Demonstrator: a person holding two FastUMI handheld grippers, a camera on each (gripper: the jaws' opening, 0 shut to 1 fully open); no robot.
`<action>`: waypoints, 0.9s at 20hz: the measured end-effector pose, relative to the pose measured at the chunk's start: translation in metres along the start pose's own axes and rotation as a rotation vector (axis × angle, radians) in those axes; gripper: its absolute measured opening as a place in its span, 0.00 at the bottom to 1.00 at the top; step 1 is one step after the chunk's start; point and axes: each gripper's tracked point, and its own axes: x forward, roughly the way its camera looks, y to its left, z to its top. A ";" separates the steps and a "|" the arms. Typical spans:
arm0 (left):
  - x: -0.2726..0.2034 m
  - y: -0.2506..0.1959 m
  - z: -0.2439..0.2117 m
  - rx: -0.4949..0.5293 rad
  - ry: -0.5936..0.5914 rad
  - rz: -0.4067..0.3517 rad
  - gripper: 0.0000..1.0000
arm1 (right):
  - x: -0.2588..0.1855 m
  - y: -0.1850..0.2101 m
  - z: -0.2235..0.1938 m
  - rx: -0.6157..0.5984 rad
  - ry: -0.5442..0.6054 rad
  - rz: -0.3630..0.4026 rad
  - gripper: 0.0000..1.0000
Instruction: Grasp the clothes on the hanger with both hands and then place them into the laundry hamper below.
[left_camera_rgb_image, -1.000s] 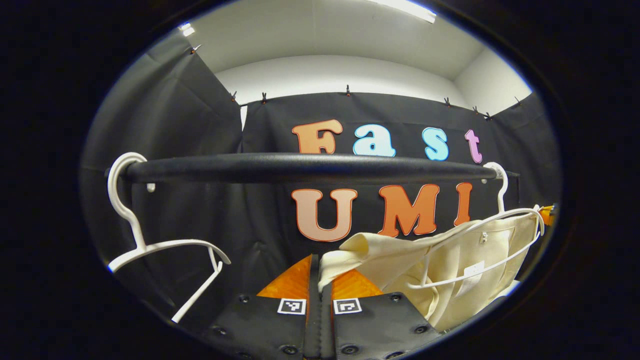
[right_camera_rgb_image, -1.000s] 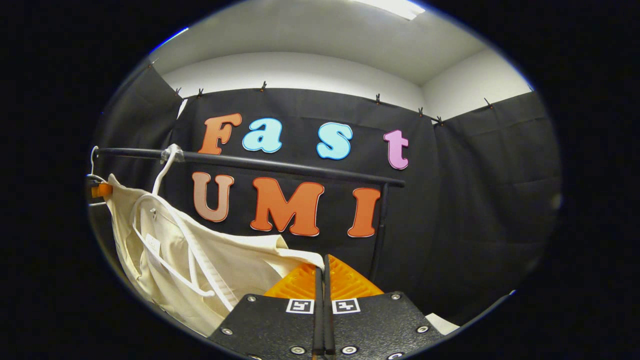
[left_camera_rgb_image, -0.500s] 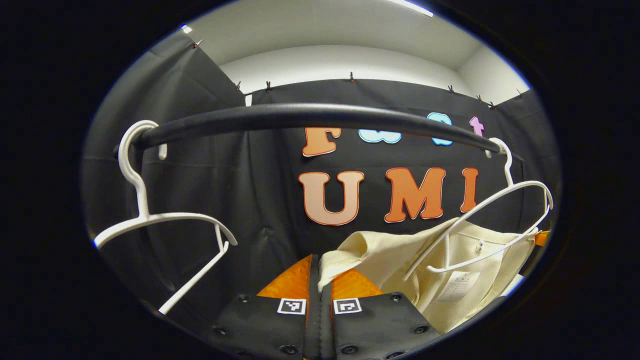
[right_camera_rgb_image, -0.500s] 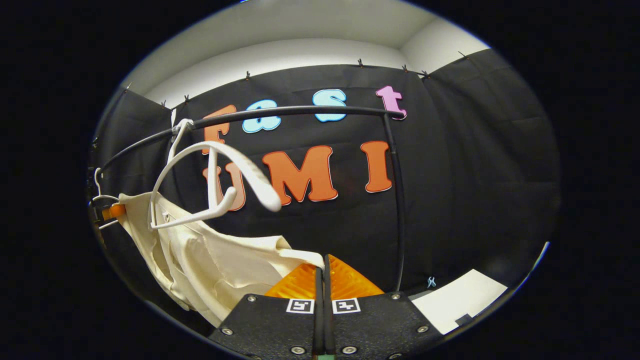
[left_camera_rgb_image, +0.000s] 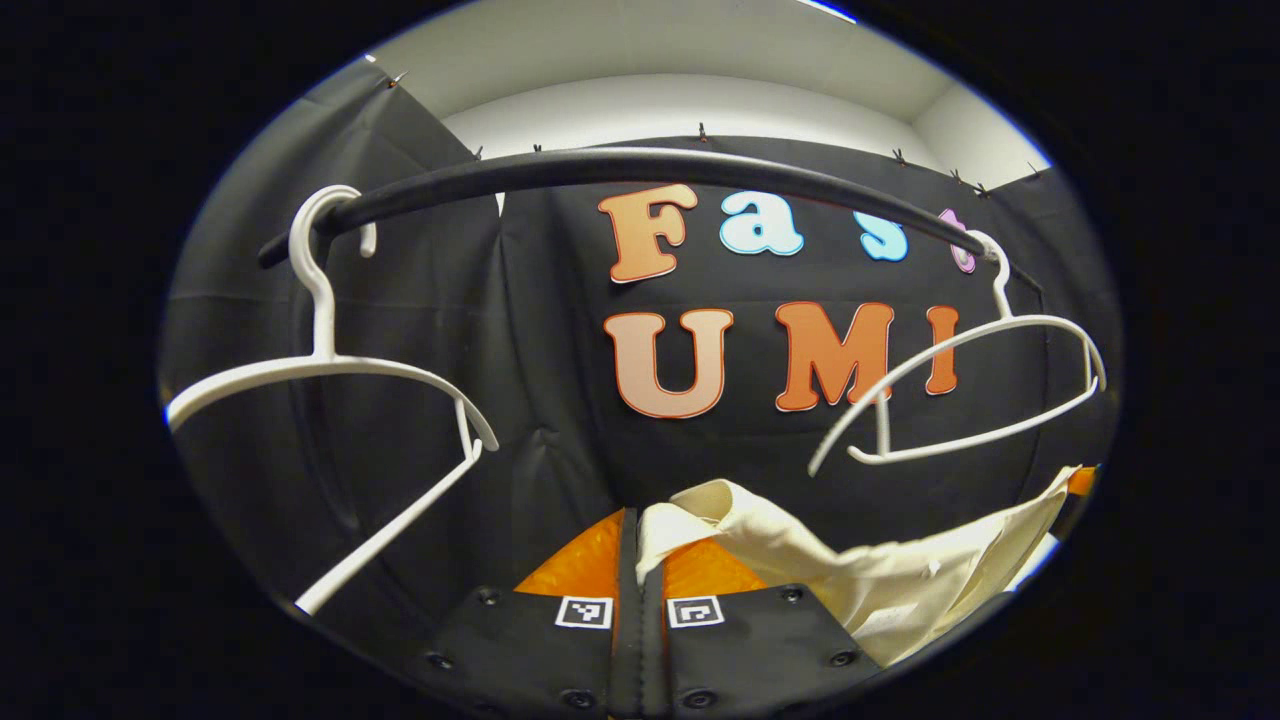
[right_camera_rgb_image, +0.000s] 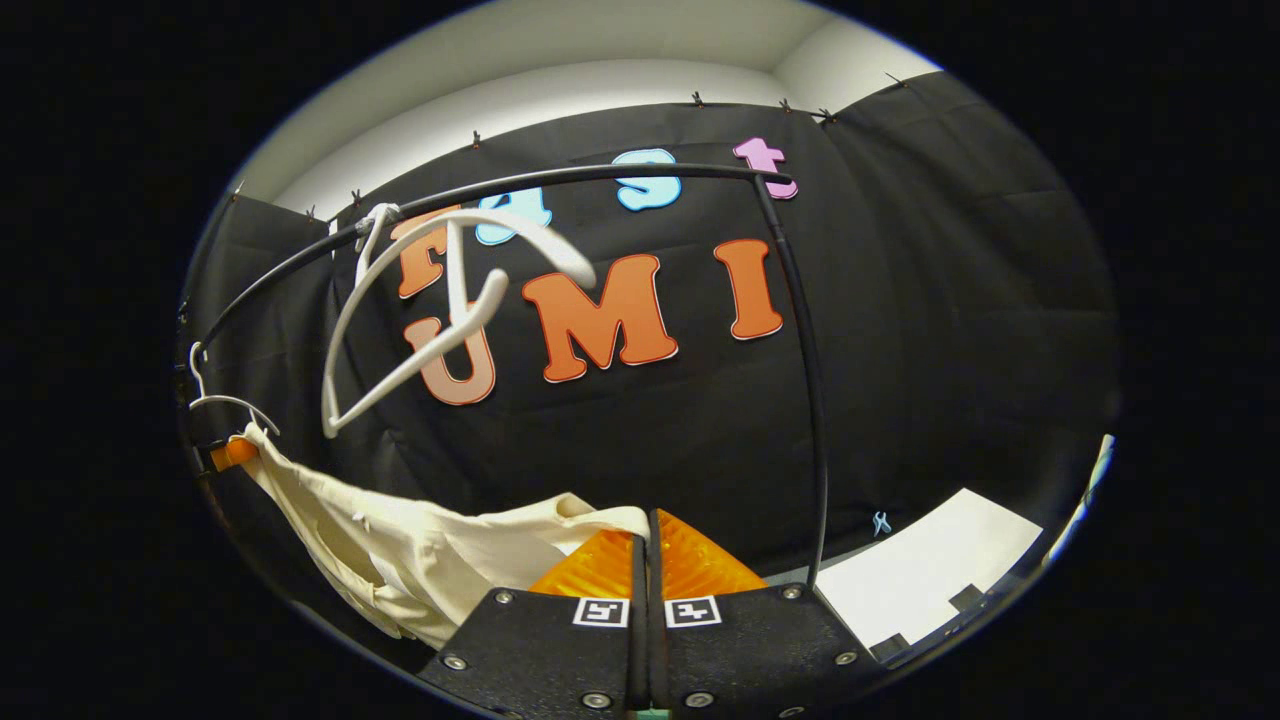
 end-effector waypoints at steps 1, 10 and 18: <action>-0.002 -0.005 -0.005 -0.005 0.008 -0.010 0.06 | -0.001 0.004 -0.005 0.018 0.006 0.004 0.00; -0.013 -0.089 -0.025 -0.027 0.054 -0.169 0.06 | -0.008 0.048 -0.027 0.057 0.027 0.043 0.00; -0.023 -0.186 -0.027 -0.051 0.082 -0.351 0.06 | -0.010 0.067 -0.032 0.085 0.030 0.066 0.00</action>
